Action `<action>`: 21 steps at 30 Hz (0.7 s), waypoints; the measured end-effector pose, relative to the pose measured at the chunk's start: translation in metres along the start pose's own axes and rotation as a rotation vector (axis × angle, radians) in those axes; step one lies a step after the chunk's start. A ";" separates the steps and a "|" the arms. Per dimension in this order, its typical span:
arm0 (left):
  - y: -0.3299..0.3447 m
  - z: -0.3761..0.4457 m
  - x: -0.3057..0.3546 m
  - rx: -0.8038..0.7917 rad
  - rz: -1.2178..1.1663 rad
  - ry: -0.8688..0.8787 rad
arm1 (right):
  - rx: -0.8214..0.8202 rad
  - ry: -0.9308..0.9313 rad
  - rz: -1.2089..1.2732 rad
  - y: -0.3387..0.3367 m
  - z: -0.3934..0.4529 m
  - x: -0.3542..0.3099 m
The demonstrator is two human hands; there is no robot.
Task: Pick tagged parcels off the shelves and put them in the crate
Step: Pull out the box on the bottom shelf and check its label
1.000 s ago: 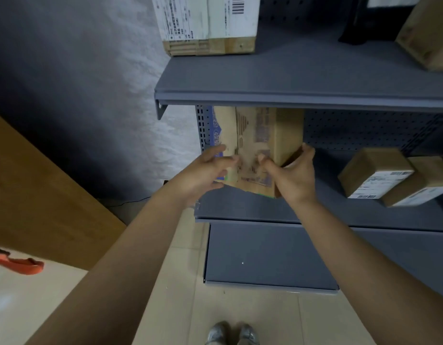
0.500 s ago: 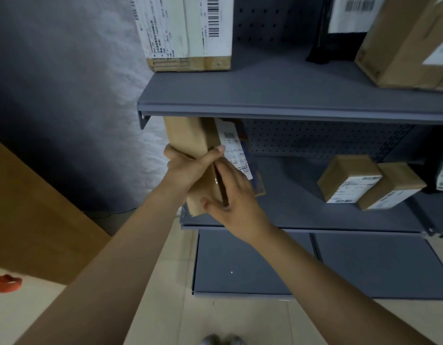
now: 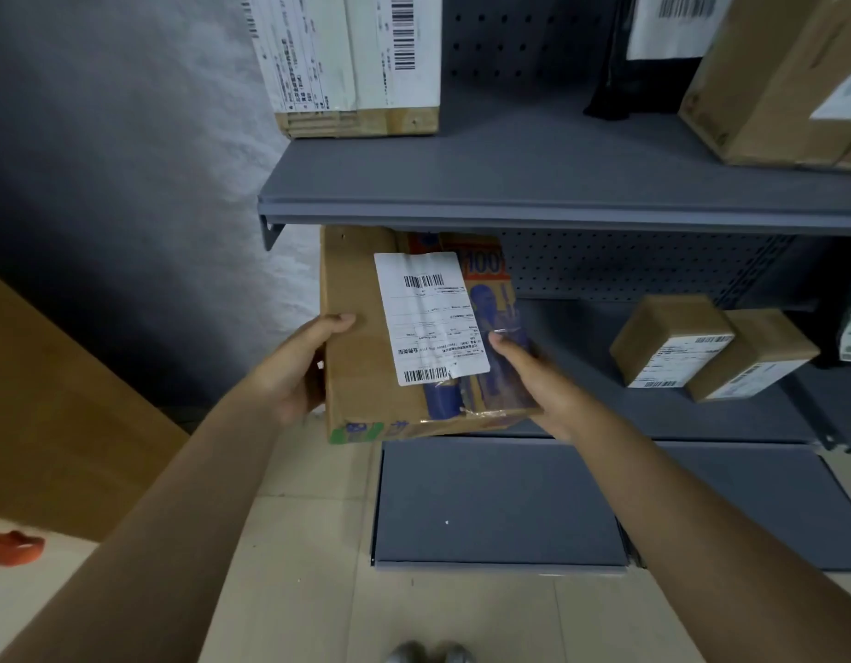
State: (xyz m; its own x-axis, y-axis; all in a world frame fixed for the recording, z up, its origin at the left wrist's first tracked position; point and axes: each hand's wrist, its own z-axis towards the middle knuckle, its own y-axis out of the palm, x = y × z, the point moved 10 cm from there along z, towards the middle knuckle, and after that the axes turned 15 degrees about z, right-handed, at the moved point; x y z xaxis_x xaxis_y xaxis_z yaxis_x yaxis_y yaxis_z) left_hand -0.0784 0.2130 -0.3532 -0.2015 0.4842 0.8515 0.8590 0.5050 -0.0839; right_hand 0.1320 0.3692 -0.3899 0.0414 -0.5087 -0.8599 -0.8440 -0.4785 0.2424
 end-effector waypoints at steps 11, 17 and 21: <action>0.004 0.014 -0.011 0.041 0.079 -0.009 | -0.060 -0.059 0.111 -0.001 0.000 0.006; 0.002 0.018 -0.009 0.092 0.084 0.019 | -0.044 -0.089 0.111 -0.004 -0.001 0.001; 0.002 0.019 -0.010 0.109 0.090 0.025 | -0.022 -0.074 0.097 -0.007 -0.003 0.003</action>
State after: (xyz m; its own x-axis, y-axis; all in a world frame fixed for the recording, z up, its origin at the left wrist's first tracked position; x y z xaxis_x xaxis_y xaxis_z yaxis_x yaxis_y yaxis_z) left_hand -0.0839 0.2226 -0.3713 -0.1126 0.5135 0.8507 0.8164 0.5358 -0.2154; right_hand 0.1392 0.3689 -0.3924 -0.0806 -0.4996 -0.8625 -0.8303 -0.4450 0.3354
